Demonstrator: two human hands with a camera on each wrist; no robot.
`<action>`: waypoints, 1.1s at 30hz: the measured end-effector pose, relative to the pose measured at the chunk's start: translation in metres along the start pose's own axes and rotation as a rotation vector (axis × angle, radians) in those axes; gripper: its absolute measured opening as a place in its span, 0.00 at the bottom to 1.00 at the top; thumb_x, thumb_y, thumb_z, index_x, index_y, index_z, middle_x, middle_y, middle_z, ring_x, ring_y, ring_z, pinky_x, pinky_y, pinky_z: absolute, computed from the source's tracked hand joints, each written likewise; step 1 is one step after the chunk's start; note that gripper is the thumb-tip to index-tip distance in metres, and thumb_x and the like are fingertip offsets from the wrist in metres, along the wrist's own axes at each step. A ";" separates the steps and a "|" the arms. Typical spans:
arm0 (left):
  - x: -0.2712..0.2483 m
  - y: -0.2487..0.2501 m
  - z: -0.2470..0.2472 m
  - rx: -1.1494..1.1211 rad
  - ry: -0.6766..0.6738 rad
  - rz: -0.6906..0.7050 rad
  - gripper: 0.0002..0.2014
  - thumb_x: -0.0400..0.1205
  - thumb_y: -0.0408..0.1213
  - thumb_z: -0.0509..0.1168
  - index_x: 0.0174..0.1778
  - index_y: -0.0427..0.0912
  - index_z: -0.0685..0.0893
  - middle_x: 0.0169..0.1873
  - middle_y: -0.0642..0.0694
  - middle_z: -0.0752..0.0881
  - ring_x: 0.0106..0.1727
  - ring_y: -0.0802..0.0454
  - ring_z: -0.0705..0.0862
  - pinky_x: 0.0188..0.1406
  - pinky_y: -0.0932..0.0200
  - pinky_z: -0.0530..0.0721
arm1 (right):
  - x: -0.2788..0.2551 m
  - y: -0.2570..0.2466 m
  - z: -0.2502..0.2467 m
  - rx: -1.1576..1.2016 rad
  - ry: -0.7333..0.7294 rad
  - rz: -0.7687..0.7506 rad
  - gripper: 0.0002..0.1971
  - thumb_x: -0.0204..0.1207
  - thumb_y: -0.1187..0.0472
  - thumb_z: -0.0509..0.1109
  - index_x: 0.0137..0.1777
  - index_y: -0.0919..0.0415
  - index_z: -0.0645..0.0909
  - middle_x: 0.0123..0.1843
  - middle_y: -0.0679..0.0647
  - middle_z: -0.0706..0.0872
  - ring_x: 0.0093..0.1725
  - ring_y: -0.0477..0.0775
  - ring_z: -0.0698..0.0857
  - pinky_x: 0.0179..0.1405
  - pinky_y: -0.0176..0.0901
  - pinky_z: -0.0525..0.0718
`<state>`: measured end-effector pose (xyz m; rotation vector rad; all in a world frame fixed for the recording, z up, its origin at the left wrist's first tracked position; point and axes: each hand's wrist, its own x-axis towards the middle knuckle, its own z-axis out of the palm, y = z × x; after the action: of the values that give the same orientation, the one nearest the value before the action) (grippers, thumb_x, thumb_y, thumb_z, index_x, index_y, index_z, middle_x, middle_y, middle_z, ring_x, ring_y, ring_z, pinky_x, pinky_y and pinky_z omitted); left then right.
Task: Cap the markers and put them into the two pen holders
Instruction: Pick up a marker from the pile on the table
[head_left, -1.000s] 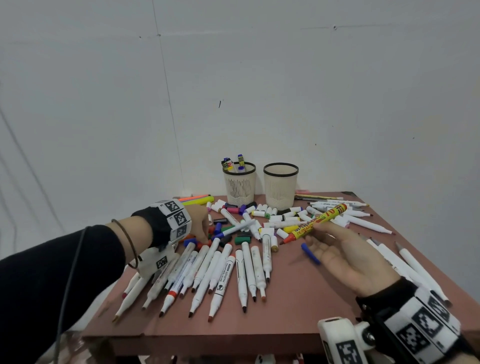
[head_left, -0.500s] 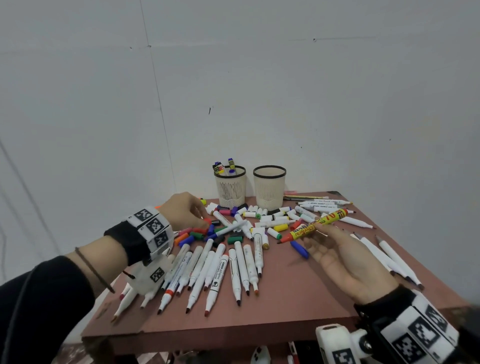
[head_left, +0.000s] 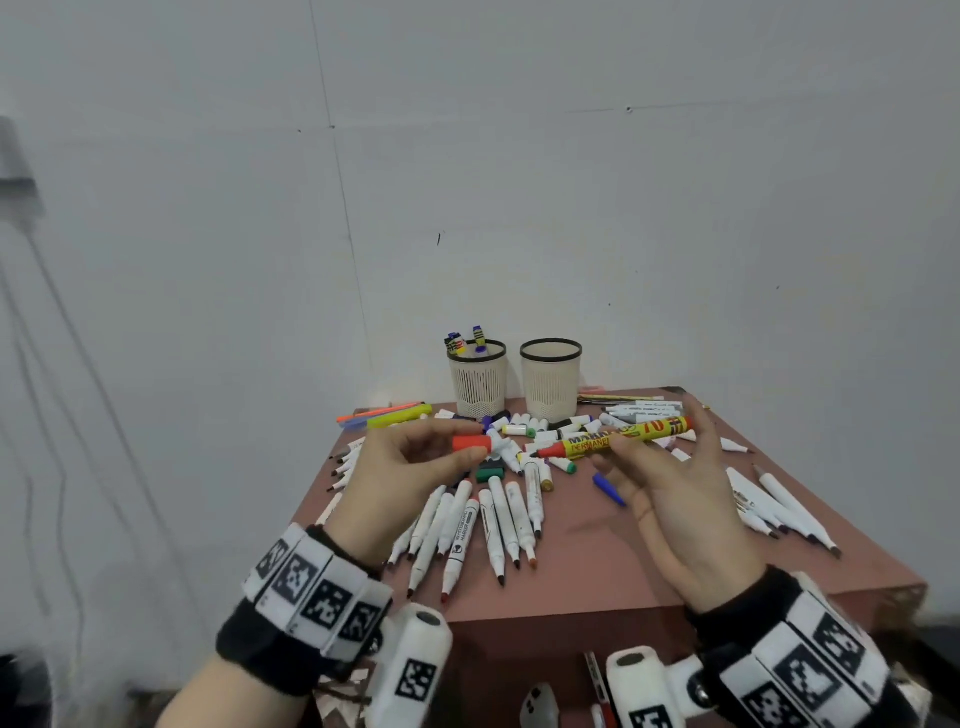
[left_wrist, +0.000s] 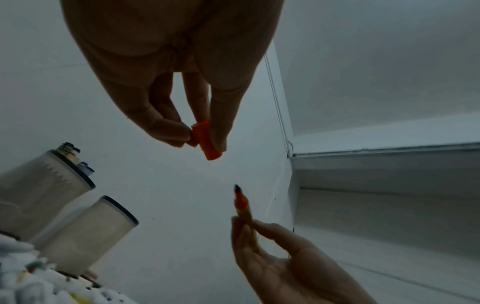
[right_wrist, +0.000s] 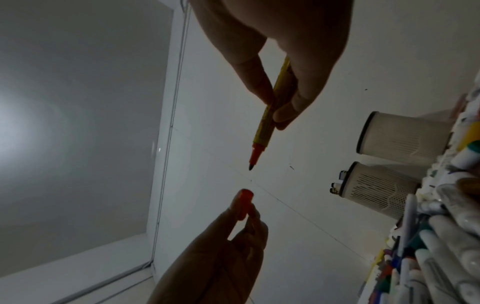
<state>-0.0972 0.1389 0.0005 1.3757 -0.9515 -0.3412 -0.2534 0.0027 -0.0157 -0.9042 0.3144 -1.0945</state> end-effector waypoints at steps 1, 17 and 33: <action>-0.006 0.000 0.003 -0.026 0.008 -0.004 0.10 0.72 0.25 0.73 0.48 0.37 0.89 0.37 0.47 0.92 0.38 0.58 0.89 0.37 0.69 0.83 | -0.003 -0.001 0.002 -0.010 -0.005 -0.015 0.34 0.74 0.78 0.67 0.73 0.45 0.65 0.44 0.64 0.87 0.37 0.52 0.89 0.42 0.44 0.90; -0.035 -0.008 0.033 -0.116 0.103 0.066 0.11 0.68 0.31 0.76 0.46 0.42 0.91 0.43 0.41 0.91 0.52 0.41 0.87 0.53 0.56 0.85 | -0.021 -0.012 0.002 -0.072 -0.126 -0.111 0.31 0.73 0.79 0.67 0.70 0.51 0.68 0.47 0.67 0.87 0.42 0.58 0.88 0.40 0.43 0.88; -0.033 -0.013 0.035 0.023 0.151 0.167 0.11 0.69 0.29 0.77 0.45 0.45 0.91 0.40 0.51 0.91 0.44 0.56 0.89 0.46 0.67 0.84 | -0.016 -0.001 -0.008 -0.160 -0.197 -0.152 0.25 0.69 0.83 0.69 0.51 0.53 0.68 0.43 0.69 0.84 0.42 0.63 0.87 0.46 0.49 0.88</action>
<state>-0.1387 0.1354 -0.0271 1.3133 -0.9395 -0.0985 -0.2666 0.0127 -0.0228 -1.1850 0.1742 -1.1201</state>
